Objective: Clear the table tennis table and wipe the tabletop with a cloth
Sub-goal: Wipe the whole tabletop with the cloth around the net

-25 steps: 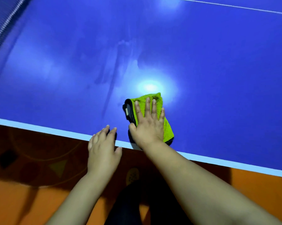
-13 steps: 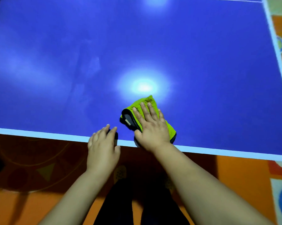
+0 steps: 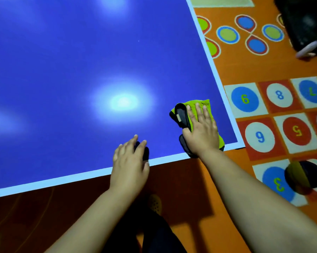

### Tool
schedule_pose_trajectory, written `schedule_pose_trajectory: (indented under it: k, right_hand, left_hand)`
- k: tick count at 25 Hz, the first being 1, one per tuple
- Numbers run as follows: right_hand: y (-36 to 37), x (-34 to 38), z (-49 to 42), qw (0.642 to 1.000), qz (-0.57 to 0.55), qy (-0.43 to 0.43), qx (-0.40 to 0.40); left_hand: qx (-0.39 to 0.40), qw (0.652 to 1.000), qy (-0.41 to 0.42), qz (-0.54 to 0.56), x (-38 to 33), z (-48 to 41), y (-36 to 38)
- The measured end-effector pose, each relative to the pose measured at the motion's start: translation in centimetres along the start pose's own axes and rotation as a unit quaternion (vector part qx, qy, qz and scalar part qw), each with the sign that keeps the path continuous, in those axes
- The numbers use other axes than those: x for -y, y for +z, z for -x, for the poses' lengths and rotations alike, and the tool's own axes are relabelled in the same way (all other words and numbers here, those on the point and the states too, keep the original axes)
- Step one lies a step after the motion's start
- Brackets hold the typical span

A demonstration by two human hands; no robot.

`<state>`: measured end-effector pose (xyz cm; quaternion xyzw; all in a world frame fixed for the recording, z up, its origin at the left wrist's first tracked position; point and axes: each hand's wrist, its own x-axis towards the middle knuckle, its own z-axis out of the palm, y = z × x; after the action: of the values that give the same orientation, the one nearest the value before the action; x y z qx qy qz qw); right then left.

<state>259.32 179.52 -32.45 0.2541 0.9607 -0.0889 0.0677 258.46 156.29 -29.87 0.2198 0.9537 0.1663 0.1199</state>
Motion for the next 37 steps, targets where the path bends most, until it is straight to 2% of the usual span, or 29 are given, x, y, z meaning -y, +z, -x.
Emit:
schedule_pose_trajectory:
  k: [3, 6, 10, 12, 18, 28, 33, 37]
  right_hand:
    - [-0.8, -4.8, -0.4, 0.999, -0.01, 0.05, -0.008]
    - [-1.2, -6.5, 0.5, 0.995, -0.016, 0.097, -0.011]
    - [-1.2, -3.6, 3.3, 0.976, -0.063, 0.206, 0.011]
    - [-0.8, -0.4, 4.9, 0.972, -0.065, 0.226, 0.029]
    - [1.4, 14.8, 8.5, 0.99, -0.026, 0.121, 0.069]
    - [6.1, 42.4, 15.8, 0.994, 0.017, -0.013, 0.105]
    - [7.8, 52.9, 18.7, 0.991, 0.017, -0.057, 0.123]
    - [8.5, 58.7, 19.9, 0.978, 0.037, -0.132, 0.158]
  left_hand:
    - [0.0, 1.0, 0.025, -0.003, -2.0, 0.0, 1.2]
    - [0.016, 0.999, 0.029, 0.003, -2.4, 0.6, 0.9]
    - [0.002, 1.0, 0.007, 0.015, -0.3, 2.3, -1.6]
    - [0.002, 1.0, -0.008, 0.015, 1.7, 3.2, -3.1]
    - [-0.038, 0.995, -0.085, 0.019, 11.3, 6.4, -7.7]
    - [-0.105, 0.971, -0.209, 0.041, 34.8, 17.5, -16.3]
    - [-0.113, 0.957, -0.265, 0.021, 43.5, 22.1, -20.1]
    - [-0.11, 0.95, -0.289, 0.033, 47.4, 23.3, -22.2]
